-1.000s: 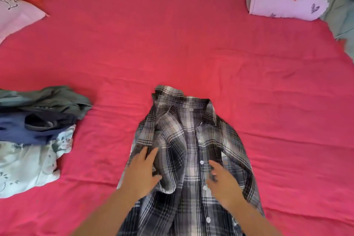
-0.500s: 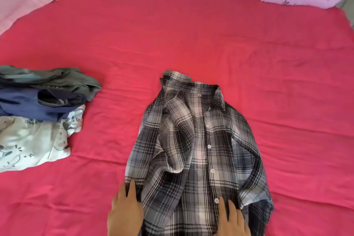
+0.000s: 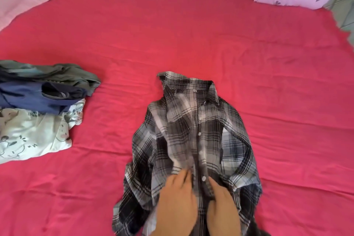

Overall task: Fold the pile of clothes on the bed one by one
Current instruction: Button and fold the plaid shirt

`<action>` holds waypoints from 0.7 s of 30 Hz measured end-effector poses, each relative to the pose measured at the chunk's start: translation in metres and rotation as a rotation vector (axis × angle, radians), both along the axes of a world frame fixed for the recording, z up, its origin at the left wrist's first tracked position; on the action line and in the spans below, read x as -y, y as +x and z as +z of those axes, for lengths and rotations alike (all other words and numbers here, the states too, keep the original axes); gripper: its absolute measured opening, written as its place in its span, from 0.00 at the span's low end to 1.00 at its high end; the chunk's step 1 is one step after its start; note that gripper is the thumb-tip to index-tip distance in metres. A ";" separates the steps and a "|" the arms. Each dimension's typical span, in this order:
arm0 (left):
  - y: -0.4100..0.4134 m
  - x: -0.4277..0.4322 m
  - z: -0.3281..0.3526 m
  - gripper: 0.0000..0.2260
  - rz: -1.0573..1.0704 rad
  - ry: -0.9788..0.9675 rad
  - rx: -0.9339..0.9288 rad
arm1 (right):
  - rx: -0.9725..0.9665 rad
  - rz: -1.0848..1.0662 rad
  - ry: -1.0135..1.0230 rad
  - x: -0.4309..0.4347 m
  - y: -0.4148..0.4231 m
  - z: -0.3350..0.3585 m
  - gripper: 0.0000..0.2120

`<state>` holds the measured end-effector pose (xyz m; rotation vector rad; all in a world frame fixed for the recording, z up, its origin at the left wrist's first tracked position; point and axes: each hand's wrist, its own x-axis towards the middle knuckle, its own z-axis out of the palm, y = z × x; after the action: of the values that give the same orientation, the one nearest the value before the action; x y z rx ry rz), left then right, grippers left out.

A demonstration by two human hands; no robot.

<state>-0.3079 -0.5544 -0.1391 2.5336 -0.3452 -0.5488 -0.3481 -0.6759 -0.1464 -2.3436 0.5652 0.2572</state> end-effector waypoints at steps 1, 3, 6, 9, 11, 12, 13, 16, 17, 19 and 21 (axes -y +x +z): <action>-0.004 0.007 0.001 0.21 -0.032 0.027 -0.066 | -0.031 0.038 0.028 -0.005 -0.002 -0.002 0.29; -0.009 0.011 -0.003 0.21 -0.112 0.160 -0.140 | -0.162 0.110 -0.002 -0.011 -0.007 -0.007 0.27; -0.012 -0.008 -0.009 0.25 -0.070 0.253 -0.238 | -0.272 0.106 -0.027 -0.006 -0.013 -0.013 0.28; -0.011 -0.046 -0.021 0.24 0.084 0.199 -0.113 | -0.276 0.149 -0.064 0.007 -0.016 -0.019 0.25; -0.006 -0.070 -0.030 0.26 0.252 0.182 -0.052 | -0.209 0.175 -0.154 0.013 -0.017 -0.024 0.24; -0.002 -0.081 -0.032 0.28 0.309 0.236 -0.075 | -0.131 0.156 -0.212 0.017 -0.018 -0.029 0.23; 0.003 -0.090 -0.035 0.30 0.345 0.278 -0.127 | -0.064 0.113 -0.275 0.023 -0.020 -0.035 0.21; 0.013 -0.107 -0.048 0.40 0.478 0.279 -0.278 | 0.017 -0.116 -0.333 0.043 -0.013 -0.034 0.23; 0.014 -0.110 -0.054 0.45 0.522 0.258 -0.332 | -0.058 -0.216 -0.313 0.052 -0.012 -0.034 0.26; 0.014 -0.115 -0.066 0.51 0.611 0.236 -0.449 | -0.268 -0.419 -0.282 0.066 -0.015 -0.035 0.35; 0.011 -0.116 -0.075 0.47 0.687 0.184 -0.497 | -0.430 -0.492 -0.224 0.076 -0.022 -0.042 0.42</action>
<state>-0.2968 -0.4379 -0.2146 2.3560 0.7522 -0.9085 -0.3706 -0.7519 -0.1881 -2.2720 1.4152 0.4892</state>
